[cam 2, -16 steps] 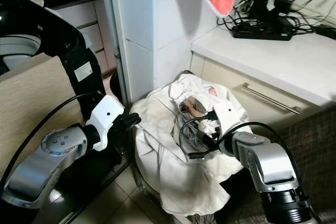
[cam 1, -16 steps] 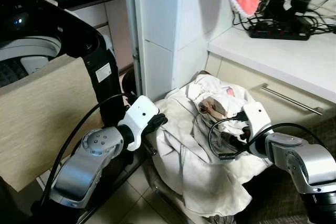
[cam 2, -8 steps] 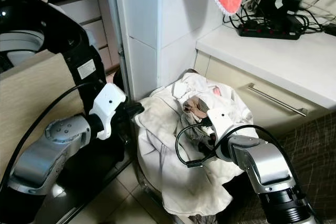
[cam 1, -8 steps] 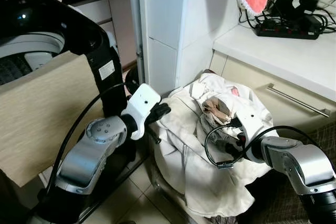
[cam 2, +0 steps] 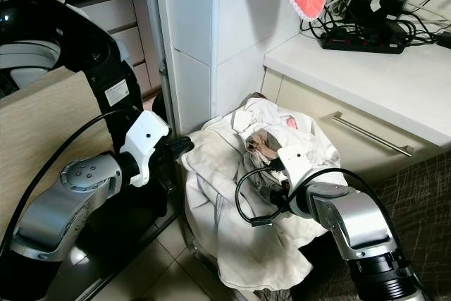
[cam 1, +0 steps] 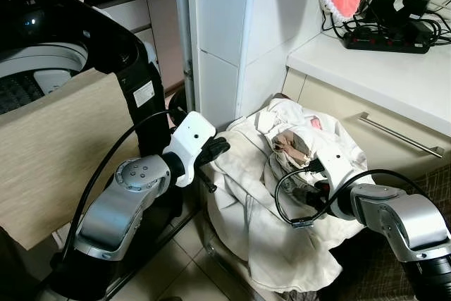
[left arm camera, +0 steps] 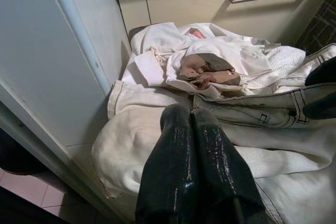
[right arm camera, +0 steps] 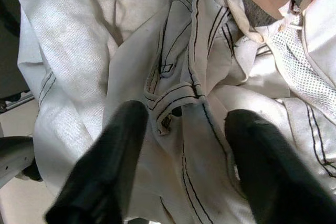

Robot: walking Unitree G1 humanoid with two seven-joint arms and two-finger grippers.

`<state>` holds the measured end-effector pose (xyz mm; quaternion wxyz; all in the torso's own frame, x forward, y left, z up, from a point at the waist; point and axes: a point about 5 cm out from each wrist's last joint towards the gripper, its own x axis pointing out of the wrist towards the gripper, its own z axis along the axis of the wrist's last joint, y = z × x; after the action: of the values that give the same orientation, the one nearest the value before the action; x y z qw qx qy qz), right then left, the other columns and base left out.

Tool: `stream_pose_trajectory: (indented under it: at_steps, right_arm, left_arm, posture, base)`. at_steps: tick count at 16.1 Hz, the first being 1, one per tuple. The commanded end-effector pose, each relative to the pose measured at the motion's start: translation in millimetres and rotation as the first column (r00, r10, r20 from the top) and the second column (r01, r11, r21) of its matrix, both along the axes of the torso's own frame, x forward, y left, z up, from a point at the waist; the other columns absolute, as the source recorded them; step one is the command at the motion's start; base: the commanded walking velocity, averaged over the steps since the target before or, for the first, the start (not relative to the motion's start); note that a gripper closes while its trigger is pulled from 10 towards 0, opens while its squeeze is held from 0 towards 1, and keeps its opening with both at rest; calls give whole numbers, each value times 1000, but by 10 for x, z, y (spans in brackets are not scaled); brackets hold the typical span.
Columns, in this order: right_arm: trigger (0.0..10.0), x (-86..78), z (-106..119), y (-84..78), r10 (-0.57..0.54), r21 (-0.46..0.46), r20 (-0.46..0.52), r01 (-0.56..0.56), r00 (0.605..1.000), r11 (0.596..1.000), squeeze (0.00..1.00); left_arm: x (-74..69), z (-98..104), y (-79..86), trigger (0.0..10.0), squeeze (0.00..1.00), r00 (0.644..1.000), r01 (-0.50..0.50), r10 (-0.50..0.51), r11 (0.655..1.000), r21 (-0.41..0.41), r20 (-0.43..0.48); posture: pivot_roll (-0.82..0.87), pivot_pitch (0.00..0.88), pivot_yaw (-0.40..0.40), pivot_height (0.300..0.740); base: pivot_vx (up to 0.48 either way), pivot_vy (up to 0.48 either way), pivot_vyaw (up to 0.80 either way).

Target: Clothes washing

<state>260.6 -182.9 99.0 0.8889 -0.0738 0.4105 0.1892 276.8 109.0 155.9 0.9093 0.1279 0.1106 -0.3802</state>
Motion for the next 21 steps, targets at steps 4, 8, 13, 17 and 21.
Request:
stream_pose_trajectory:
  at_steps: [4,8,13,17,21]
  right_arm:
    - [0,-5,26,-21,-9,10,-1,9,1000,1000,0]
    - [0,-15,21,-23,2,25,-9,-2,1000,1000,0]
    - [0,125,263,-84,-90,203,86,70,992,977,0]
    - [0,238,735,-53,-129,495,235,-4,963,869,0]
    - [0,181,724,-230,62,122,325,-107,944,987,0]
  left_arm:
    - [29,0,22,10000,0,1000,-15,15,1000,9,3]
    - [51,9,26,10000,0,999,-34,34,999,-2,4]
    - [103,63,58,10000,0,994,-109,108,992,-70,-7]
    - [174,209,30,10000,0,988,-150,155,972,-179,10]
    - [168,211,-7,10000,0,991,-95,106,987,-131,77]
  posture:
    - [-13,0,-2,740]
    - [-14,0,-3,740]
    - [-18,0,-6,740]
    - [-26,0,-5,740]
    - [-39,0,-3,740]
  base:
    - [0,0,0]
    - [0,0,0]
    - [0,0,0]
    - [0,0,0]
    - [0,0,0]
